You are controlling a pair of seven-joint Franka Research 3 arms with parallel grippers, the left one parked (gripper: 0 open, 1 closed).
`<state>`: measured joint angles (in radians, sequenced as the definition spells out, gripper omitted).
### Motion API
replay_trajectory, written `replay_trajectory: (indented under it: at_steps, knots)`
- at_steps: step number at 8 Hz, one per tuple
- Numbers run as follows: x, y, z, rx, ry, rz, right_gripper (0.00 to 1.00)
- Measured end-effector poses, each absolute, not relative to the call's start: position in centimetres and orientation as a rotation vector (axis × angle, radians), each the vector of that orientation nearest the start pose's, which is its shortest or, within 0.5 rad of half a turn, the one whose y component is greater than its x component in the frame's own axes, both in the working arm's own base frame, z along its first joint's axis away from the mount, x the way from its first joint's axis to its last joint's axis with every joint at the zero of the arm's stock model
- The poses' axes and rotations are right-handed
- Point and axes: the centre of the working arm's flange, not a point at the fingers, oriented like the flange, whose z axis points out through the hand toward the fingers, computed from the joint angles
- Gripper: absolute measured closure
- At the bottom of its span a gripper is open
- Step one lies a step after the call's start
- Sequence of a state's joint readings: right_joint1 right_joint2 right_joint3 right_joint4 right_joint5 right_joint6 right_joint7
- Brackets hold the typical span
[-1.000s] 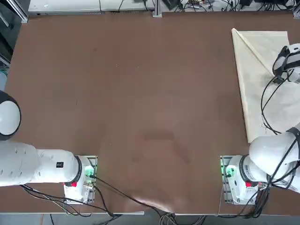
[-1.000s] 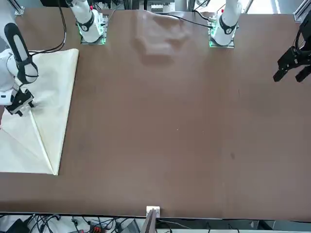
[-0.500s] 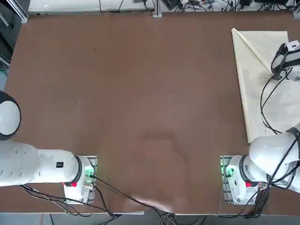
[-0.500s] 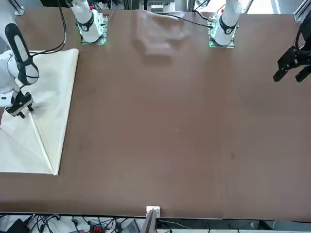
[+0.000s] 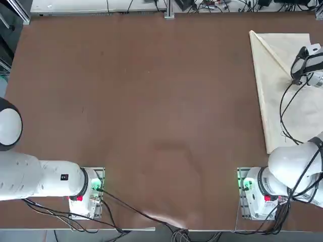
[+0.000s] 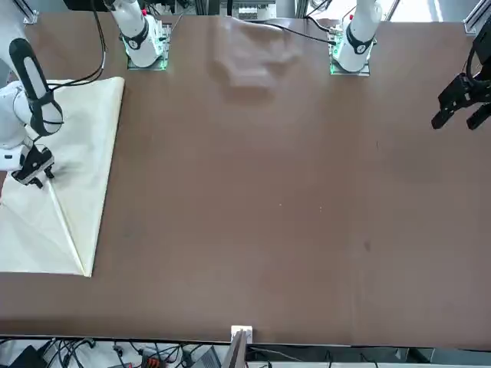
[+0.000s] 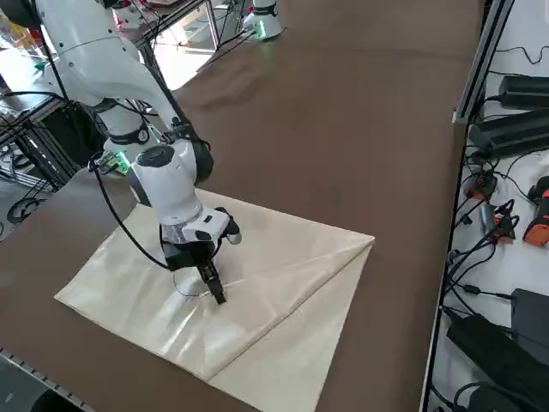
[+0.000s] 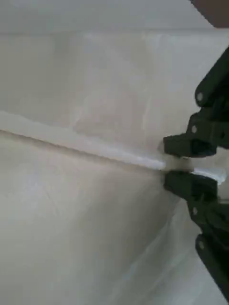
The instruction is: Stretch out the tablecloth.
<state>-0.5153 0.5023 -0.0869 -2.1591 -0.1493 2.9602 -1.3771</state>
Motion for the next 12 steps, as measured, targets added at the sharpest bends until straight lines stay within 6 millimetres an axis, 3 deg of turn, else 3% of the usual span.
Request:
replay_trajectory:
  at_steps: [1, 3, 6, 12]
  knots:
    - [49.2, -32.5, 19.1, -3.066, -1.547, -0.154, 0.96]
    - [49.6, -32.0, 19.1, -3.064, -1.540, -0.169, 0.98]
    - [51.3, -29.3, 19.2, -3.080, -1.419, -0.229, 0.98]
    - [54.9, -18.9, 20.9, -2.966, -1.008, -0.217, 0.98]
